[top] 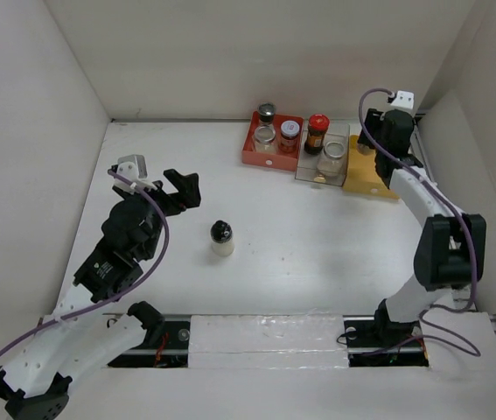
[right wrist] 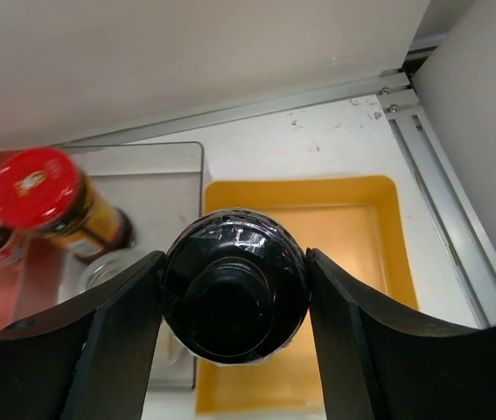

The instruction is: Organize the condiment bottles

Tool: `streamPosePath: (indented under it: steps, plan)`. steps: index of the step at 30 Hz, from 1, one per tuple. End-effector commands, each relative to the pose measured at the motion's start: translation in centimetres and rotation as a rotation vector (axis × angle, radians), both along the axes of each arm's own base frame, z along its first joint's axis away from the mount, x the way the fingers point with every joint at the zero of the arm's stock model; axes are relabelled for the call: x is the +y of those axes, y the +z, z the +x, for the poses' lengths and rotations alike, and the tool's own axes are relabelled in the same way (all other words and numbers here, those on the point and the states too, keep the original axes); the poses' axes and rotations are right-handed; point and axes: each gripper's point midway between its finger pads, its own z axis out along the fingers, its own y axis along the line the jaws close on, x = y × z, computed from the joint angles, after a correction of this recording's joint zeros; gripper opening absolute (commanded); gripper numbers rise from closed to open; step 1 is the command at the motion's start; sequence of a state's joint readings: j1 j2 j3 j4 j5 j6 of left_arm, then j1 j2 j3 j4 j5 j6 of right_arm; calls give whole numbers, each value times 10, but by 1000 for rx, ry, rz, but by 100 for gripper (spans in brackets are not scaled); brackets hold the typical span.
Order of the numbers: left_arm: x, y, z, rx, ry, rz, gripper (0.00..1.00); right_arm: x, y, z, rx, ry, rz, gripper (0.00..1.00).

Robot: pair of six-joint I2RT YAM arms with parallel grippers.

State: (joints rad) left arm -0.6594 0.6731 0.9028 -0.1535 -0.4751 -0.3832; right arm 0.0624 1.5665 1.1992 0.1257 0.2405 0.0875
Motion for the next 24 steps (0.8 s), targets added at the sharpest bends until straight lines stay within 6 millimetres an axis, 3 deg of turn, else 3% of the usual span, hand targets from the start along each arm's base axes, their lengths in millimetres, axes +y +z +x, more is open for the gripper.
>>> streamPosePath:
  steps: [1,2,4,5,6,9,10,15,16,19,24]
  plan:
    - [1,9,0,-37,3,-19,97,-16,19,39,-92,-6,32,52]
    - [1,9,0,-37,3,-19,97,-19,9,53,-66,-5,34,52]
    - [3,9,0,-37,12,-18,97,-27,-4,62,-31,1,41,52]
    - [3,9,0,-37,12,-18,97,-26,-1,68,-40,10,42,52]
    - [3,9,0,-37,12,-18,97,-31,-19,73,-3,0,43,52]
    - [3,9,0,-37,12,-18,97,-28,-30,82,36,19,50,53]
    - [3,9,0,-37,12,-18,97,-28,-47,83,74,18,51,54]
    - [1,6,2,-29,12,-12,97,-26,-63,82,114,27,56,61]
    - [1,6,2,-29,12,-12,97,-26,-68,81,124,27,57,71]
    - [1,6,2,-29,12,-12,97,-26,-67,77,130,27,57,82]
    - [1,6,2,-29,12,-12,97,-27,-14,63,41,20,51,87]
